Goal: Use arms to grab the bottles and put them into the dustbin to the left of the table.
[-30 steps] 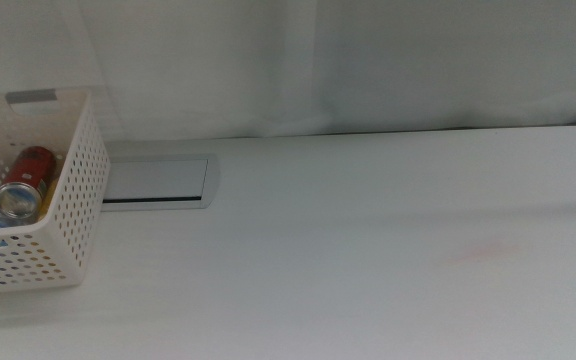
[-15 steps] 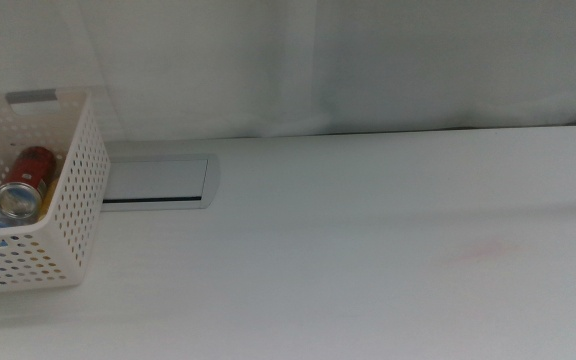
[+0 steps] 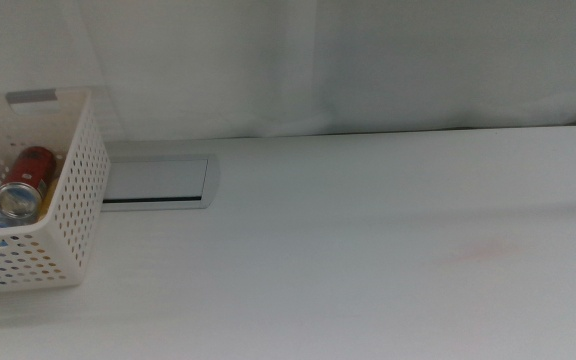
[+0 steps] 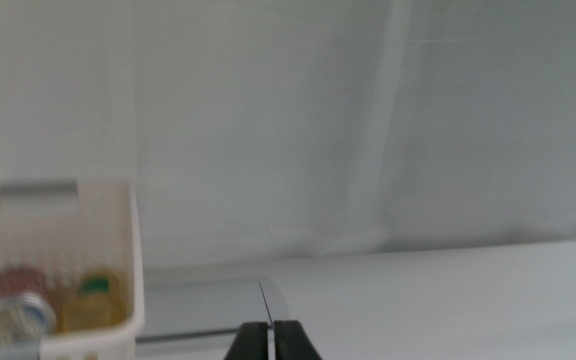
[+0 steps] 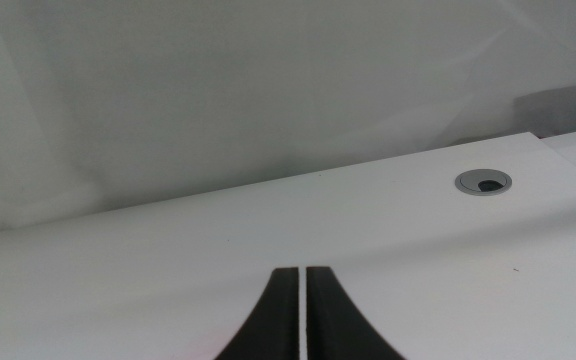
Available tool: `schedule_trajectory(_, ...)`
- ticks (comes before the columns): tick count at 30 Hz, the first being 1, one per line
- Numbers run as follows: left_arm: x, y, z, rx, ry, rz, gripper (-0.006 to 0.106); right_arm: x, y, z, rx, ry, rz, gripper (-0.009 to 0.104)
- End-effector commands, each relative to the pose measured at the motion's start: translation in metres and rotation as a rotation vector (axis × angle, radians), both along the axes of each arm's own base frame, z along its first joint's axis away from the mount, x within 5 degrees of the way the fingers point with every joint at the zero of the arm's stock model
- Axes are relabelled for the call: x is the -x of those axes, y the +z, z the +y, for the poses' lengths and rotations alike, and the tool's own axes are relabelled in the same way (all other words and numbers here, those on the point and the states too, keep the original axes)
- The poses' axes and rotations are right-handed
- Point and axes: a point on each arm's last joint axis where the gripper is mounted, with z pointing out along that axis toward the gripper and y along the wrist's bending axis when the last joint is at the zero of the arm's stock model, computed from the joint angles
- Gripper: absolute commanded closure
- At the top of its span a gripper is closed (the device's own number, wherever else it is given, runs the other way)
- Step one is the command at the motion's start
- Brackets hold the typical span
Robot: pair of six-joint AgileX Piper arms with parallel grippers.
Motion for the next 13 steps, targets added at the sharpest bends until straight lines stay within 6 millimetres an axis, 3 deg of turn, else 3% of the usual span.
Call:
schedule_trajectory(1, 0.0, -0.016, 0.001, 0.102, 0.012, -0.002, 0.103, 0.0, -0.012, 0.0, 0.014, -0.005, 0.03, 0.098)
schedule_trajectory(5, -0.003, -0.041, 0.003, 0.11, 0.043, 0.012, 0.103, 0.001, -0.012, -0.001, 0.014, -0.006, 0.035, 0.098)
schedule_trajectory(13, -0.007, -0.065, 0.011, -0.136, 0.107, -0.025, 0.103, 0.001, -0.012, -0.001, 0.014, -0.006, 0.035, 0.098)
